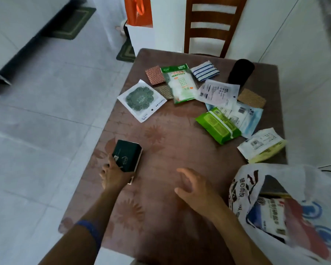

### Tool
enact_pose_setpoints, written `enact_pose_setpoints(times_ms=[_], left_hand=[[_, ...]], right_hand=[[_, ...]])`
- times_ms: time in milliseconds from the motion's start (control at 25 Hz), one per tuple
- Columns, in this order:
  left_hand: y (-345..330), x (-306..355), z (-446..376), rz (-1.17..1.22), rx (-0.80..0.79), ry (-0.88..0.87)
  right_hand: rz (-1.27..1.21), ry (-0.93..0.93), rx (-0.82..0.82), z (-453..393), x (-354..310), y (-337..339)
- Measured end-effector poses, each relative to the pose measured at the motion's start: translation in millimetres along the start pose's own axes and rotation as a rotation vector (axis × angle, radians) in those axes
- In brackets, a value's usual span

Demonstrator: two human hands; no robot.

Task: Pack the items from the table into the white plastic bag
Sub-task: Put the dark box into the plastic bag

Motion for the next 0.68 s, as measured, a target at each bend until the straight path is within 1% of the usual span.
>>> enact_pose_setpoints(times_ms=[80,200,320,440,520,600,640,680], left_hand=[[-5.7,0.8,-2.1,0.149,-0.041,-0.041],[-9.9,35.8,37.4,0.455,-0.1,-0.207],[-6.2,105.8,108.7,0.601,-0.142,-0.439],[-7.9,179.6,191.9,0.595,-0.155,-0.747],[-21.1,213.5,244.5,0.536,-0.162,-0.867],[-41.2,240.8,291.2,0.429,-0.155,-0.961],[-54.4,253.9,314.2,0.381,-0.183,-1.026],[-71.3,263.5,334.0,0.35,-0.259,-1.077]], right_hand=[[-0.029,-0.019,-0.006,3.5,3.4,-4.3],[-0.111,-0.031,0.056,15.1,4.5,7.9],[-0.393,-0.05,0.194,36.5,5.8,41.5],[-0.71,-0.002,0.39,68.7,14.3,89.3],[-0.883,-0.009,0.555,98.5,32.1,121.6],[-0.97,-0.064,0.721,134.9,59.5,149.5],[-0.992,-0.082,0.786,155.0,75.3,162.6],[-1.008,-0.093,0.832,174.7,92.3,174.1]])
Point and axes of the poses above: each hand's wrist, its own z-axis away from the middle knuckle, its own y-axis out of the back of the hand, x = y × z, the point moved 9 cm from there along -z, towards the middle knuckle, and after that the axes turned 6 degrees about -x, right-handed, at the moved point
